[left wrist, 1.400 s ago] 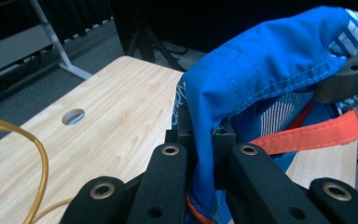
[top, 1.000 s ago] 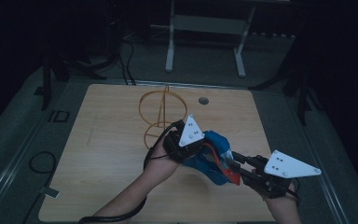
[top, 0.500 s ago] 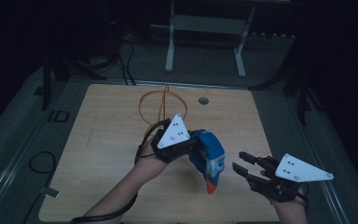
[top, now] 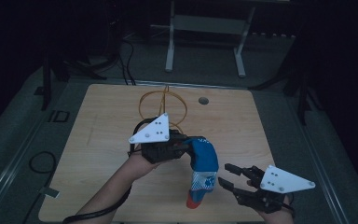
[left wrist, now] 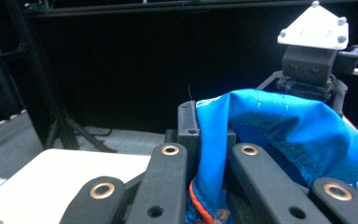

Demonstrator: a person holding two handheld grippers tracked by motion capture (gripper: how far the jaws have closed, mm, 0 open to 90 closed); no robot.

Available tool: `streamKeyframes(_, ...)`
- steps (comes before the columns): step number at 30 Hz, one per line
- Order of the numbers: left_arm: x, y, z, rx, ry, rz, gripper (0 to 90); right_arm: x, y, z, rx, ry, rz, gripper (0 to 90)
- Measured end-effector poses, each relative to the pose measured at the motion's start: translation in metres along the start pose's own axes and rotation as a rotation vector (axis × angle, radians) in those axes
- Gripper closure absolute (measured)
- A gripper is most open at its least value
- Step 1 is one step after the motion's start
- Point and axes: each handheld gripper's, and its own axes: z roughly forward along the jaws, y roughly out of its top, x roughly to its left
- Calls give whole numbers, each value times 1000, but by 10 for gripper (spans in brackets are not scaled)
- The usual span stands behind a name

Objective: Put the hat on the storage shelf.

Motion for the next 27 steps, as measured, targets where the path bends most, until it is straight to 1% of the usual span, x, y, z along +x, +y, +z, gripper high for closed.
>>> streamKeyframes(1,0,-1,-1,-14,-34,1,877,2,0,2,1,7,-4,540)
streamKeyframes(2,-2,-1,-1,-16,-46,13,877,4,0,3,4,12,-9,540)
streamKeyframes(4,-3,-3,0,-11,-70,22,877,7,1,7,4,25,-13,536)
streamKeyframes(5,-5,-3,0,-9,-74,33,877,8,1,9,5,29,-20,535)
streamKeyframes(6,-6,-4,1,-4,-80,34,877,9,2,10,3,24,-27,540)
streamKeyframes(8,-8,-5,2,0,-94,40,876,10,2,13,5,30,-37,567)
streamKeyframes(10,-10,-6,4,22,-99,53,876,10,2,15,-5,33,-39,672)
streamKeyframes(11,-10,-7,5,24,-107,51,876,10,3,15,-10,34,-37,695)
streamKeyframes(12,-10,-8,6,27,-102,53,876,10,3,15,-15,35,-37,780)
streamKeyframes(13,-10,-8,6,27,-100,49,876,10,3,14,-22,30,-39,808)
streamKeyframes(14,-9,-8,5,25,-101,44,876,10,3,14,-23,31,-39,878)
streamKeyframes(15,-8,-9,5,25,-92,45,876,9,3,13,-20,33,-38,898)
streamKeyframes(17,-7,-9,4,33,-90,39,875,9,4,13,-17,24,-44,900)
streamKeyframes(21,-5,-11,1,24,-75,25,874,8,6,9,-25,15,-44,900)
streamKeyframes(24,-4,-11,-1,33,-68,26,874,6,8,4,-41,-4,-45,900)
streamKeyframes(27,-5,-11,-2,52,-65,37,873,2,12,0,-49,-28,-45,900)
